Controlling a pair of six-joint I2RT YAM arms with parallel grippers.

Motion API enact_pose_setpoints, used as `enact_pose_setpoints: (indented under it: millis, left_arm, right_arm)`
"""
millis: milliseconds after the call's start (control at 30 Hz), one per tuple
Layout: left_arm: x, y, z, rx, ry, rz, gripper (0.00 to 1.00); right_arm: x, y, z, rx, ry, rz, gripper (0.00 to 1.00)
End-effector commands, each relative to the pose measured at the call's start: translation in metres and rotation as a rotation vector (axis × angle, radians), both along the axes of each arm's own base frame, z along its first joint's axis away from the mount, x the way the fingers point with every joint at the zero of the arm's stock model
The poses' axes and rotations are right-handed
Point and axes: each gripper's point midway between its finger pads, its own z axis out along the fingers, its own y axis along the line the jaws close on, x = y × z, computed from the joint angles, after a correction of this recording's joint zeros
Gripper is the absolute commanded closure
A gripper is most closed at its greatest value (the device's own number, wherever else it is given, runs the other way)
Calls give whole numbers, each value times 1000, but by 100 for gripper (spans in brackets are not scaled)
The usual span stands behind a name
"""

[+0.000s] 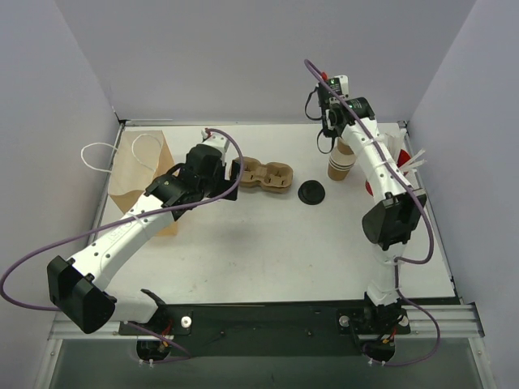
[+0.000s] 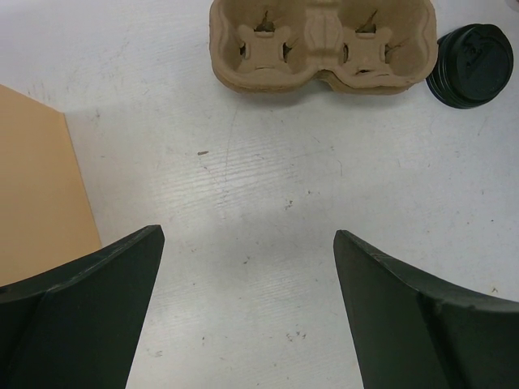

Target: Pack the takeout coffee

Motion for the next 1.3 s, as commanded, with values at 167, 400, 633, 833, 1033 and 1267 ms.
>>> enact_pose_setpoints:
  millis: [167,400,633,833,1033,1267]
  left_arm:
    - [10,14,36,-56,-65,88,3]
    - [0,28,37,-67,-57,140,3]
    - [-9,38,30,-80,-52,179,3]
    - [-15,42,28,-88,-49,189,3]
    - [-16,47,32,-86,-61,196,3]
    - [-15,49,34,-95,-71,203,2]
  right_arm:
    - [-76,66,49,148,-19,119,100]
    - [-151,138,-25,214,120,214,100]
    - [-177,190,-86,258,171,271,100]
    - [-178,213,-108,260,201,285,100]
    - [-180,218,-125,211,218,288,100]
    - [-181,220,-133,145,194,291,97]
